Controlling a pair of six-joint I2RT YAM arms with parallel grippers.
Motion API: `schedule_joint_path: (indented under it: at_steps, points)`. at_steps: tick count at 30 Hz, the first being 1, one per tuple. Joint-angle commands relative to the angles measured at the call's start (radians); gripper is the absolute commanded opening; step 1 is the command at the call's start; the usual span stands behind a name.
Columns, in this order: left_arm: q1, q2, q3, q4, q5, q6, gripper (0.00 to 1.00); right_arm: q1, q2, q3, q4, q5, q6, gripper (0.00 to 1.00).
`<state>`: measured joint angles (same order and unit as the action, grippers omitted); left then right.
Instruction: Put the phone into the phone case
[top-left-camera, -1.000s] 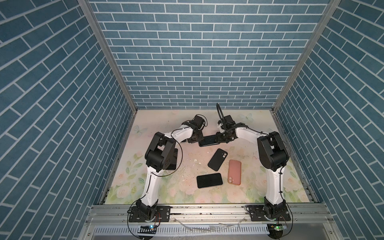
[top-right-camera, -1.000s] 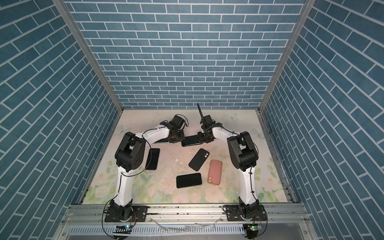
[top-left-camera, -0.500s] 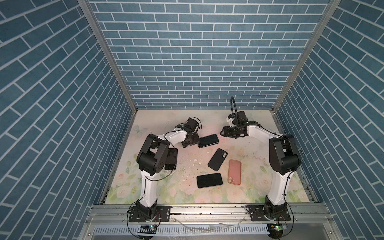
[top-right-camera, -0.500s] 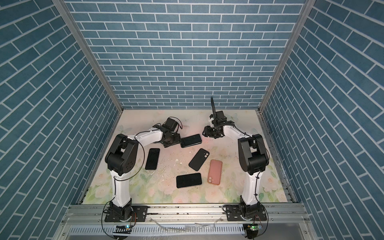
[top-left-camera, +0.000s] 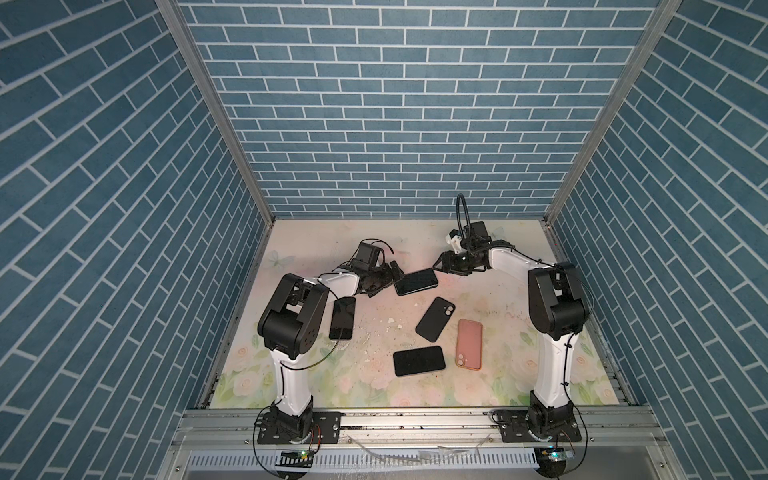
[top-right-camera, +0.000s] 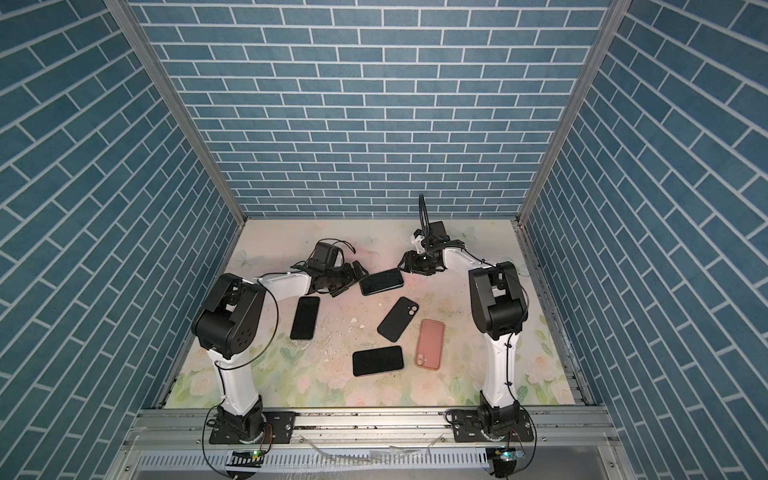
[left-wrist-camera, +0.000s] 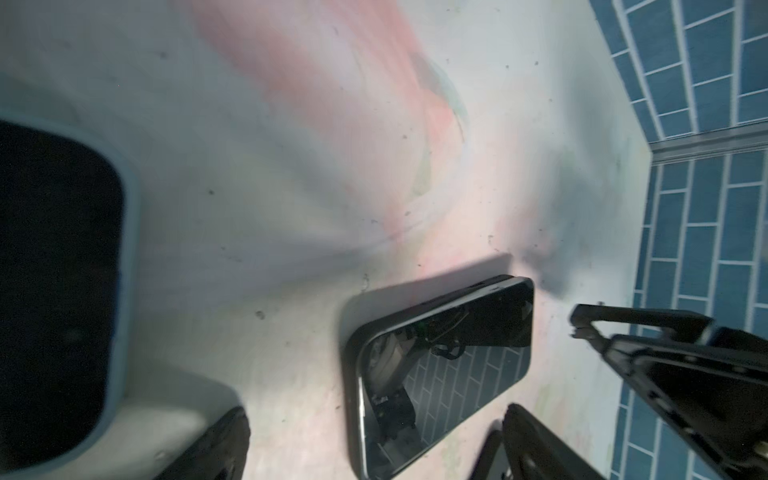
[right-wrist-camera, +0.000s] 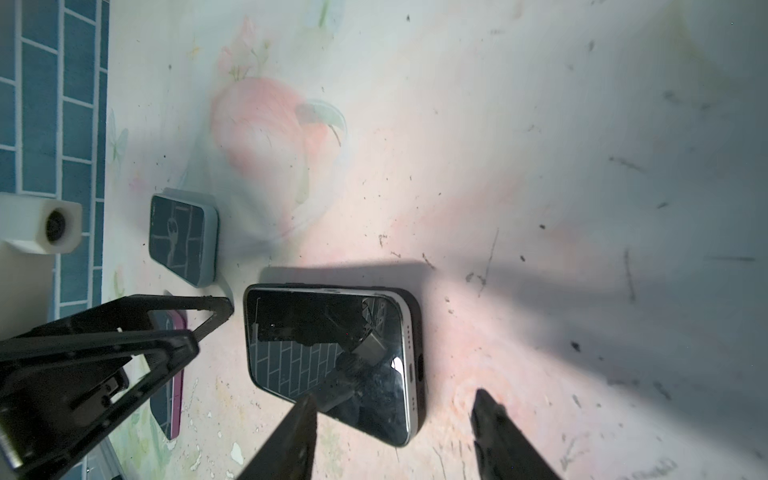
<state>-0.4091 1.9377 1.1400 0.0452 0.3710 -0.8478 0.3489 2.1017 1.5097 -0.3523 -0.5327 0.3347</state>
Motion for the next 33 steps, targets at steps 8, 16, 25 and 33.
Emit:
schedule_joint_path:
  at_steps: [8,16,25,33]
  points:
    - [-0.003,0.077,-0.046,0.146,0.097,-0.113,0.97,0.025,0.116,0.045,-0.045,-0.117,0.022,0.60]
    - [-0.013,0.117,-0.052,0.192,0.120,-0.143,0.95,0.041,0.135,0.024,-0.001,-0.239,0.054,0.60]
    - [-0.013,0.147,-0.088,0.249,0.132,-0.171,0.93,0.037,0.067,-0.042,0.176,-0.425,0.134,0.58]
    - [-0.013,0.135,-0.117,0.323,0.168,-0.194,0.82,0.027,0.050,-0.075,0.290,-0.434,0.216,0.52]
